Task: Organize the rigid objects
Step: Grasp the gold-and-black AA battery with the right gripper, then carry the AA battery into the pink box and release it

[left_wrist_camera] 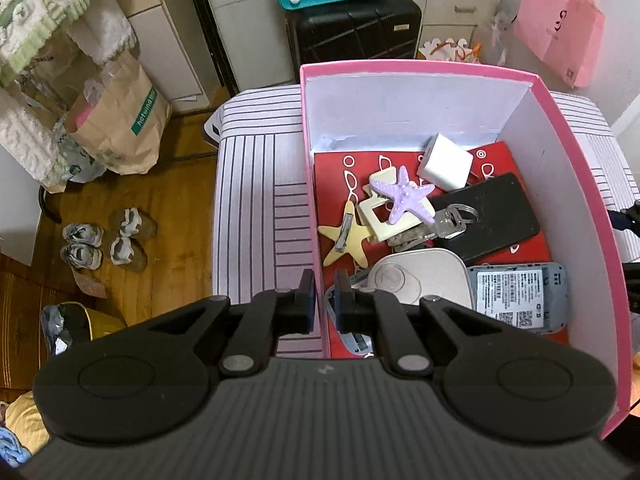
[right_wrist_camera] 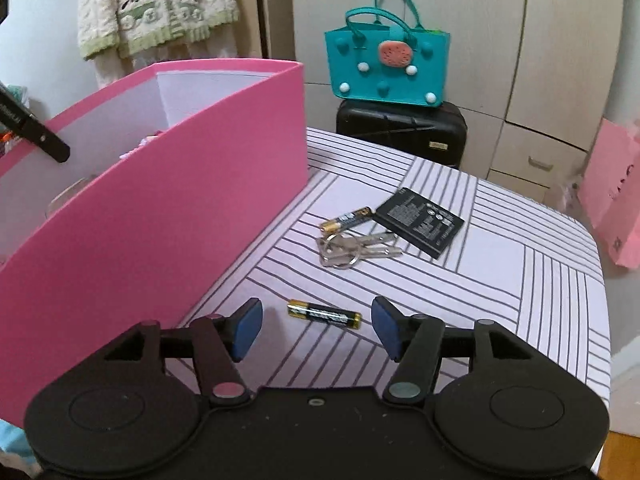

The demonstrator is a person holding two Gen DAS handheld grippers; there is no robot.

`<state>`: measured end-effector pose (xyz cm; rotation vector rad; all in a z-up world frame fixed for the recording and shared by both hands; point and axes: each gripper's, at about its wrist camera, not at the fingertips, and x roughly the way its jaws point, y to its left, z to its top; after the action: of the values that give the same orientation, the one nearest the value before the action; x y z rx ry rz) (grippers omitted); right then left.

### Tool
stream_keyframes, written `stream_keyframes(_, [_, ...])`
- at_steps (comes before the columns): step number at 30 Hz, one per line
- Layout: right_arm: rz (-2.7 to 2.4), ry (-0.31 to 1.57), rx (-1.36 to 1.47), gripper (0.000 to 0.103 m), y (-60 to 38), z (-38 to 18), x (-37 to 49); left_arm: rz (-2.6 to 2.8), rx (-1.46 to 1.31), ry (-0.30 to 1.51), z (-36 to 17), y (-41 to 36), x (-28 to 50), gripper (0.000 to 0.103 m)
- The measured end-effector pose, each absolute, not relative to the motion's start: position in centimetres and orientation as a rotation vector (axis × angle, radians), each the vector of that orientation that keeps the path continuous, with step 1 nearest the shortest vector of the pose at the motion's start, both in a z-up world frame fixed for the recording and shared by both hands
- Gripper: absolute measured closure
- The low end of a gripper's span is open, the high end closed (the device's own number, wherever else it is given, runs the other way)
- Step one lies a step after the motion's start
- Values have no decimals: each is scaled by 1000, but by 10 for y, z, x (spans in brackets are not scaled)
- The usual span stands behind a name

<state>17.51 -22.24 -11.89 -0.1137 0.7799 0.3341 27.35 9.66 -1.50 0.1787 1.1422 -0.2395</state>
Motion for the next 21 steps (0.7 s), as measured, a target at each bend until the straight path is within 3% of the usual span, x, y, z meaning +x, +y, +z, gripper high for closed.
stream_keyframes(3, [308, 813, -92, 37, -221, -122, 183, -244, 184, 1135, -12, 96, 275, 96])
stream_keyframes(4, [282, 825, -92, 43, -221, -124, 186, -246, 181, 1134, -11, 97, 276, 96])
stream_keyframes(5, [268, 827, -95, 56, -220, -125, 187, -248, 179, 1134, -11, 97, 278, 96])
stream_keyframes(13, [302, 803, -134, 55, -221, -111, 187, -261, 176, 1130, -12, 98, 283, 96])
stream_keyframes(21, [417, 664, -115, 55, -213, -29, 185, -283, 158, 1139, -12, 103, 286, 96])
